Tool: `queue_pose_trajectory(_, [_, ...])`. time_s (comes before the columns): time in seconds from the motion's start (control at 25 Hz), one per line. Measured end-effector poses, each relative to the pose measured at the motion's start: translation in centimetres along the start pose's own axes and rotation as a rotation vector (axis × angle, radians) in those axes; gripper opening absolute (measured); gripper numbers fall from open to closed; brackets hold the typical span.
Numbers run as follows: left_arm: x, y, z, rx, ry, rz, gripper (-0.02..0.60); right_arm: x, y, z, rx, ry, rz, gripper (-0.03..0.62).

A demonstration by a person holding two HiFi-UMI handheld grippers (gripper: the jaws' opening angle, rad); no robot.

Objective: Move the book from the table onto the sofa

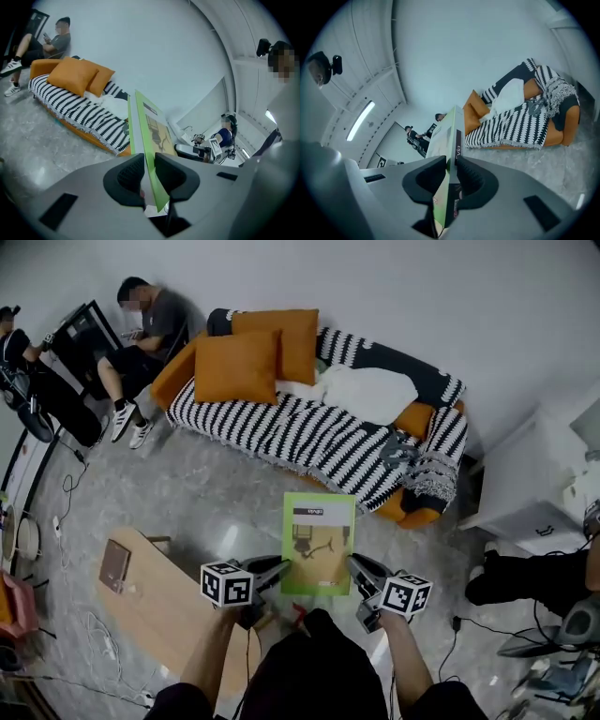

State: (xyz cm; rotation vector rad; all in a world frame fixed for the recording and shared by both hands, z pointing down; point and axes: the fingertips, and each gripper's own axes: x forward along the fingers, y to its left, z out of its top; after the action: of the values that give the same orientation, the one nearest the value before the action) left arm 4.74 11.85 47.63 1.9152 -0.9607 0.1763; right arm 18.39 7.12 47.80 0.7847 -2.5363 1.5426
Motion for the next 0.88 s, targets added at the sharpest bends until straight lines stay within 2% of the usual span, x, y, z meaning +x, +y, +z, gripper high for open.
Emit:
queue_pose_trajectory(0.44, [6.1, -0.1, 5.9, 0.042, 0.045, -0.04, 0.083, 0.1, -3.8, 6.6, 0.022, -0.073, -0.022, 0.091])
queue_pose_trajectory(0.88, [10.9, 4.7, 13.0, 0.084, 0.121, -0.097, 0.083, 5.2, -7.6, 12.2, 0.066, -0.136, -0.081, 0.091])
